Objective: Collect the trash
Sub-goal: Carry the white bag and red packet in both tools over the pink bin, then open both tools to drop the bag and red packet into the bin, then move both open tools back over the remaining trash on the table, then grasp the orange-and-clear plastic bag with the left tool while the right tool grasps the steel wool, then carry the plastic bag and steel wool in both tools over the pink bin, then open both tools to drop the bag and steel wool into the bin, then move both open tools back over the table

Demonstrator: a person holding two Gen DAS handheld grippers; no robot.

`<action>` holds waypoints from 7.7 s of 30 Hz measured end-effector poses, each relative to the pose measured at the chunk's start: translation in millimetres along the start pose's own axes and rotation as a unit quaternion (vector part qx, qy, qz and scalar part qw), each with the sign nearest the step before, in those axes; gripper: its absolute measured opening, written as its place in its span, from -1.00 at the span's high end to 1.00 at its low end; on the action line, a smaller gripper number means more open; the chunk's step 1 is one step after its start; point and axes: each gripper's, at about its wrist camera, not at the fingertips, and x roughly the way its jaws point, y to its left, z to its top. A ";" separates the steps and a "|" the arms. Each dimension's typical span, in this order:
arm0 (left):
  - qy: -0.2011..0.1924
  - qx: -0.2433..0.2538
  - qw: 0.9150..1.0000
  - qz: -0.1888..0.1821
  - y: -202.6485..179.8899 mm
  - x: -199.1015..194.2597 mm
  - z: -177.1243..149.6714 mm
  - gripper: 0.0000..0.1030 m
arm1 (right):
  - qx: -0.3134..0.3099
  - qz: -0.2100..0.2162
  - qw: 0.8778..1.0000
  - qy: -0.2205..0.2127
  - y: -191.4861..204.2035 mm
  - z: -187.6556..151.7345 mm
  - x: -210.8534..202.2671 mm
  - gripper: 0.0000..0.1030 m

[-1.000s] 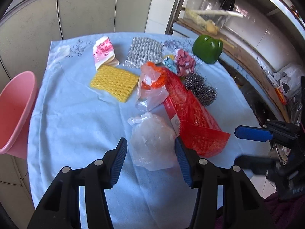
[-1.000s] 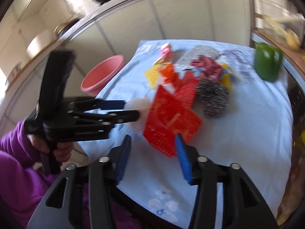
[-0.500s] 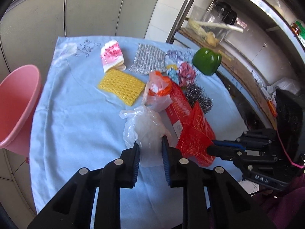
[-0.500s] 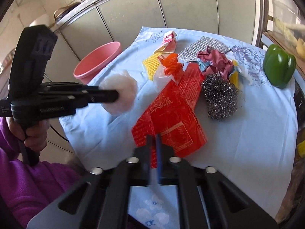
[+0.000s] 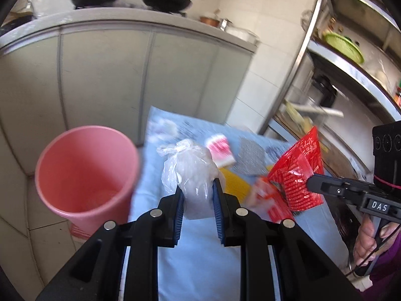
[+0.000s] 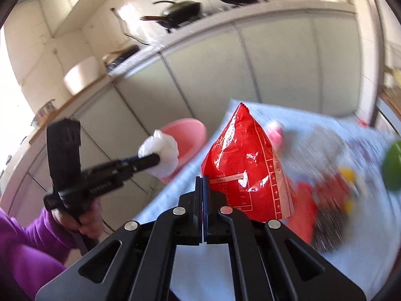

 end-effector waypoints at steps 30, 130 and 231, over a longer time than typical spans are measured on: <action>0.032 -0.114 0.973 0.196 143.7 60.9 -0.1 0.56 | -0.026 0.048 0.988 0.145 72.1 58.5 258.8 0.99; 0.102 0.115 0.988 -0.027 -148.2 131.7 -31.6 0.37 | 0.165 -0.231 0.958 0.050 -142.9 -89.2 1.4 0.10; 0.005 -0.008 0.993 0.117 -23.8 33.3 7.3 0.00 | 0.005 -0.155 0.988 0.000 5.4 -21.7 38.0 0.26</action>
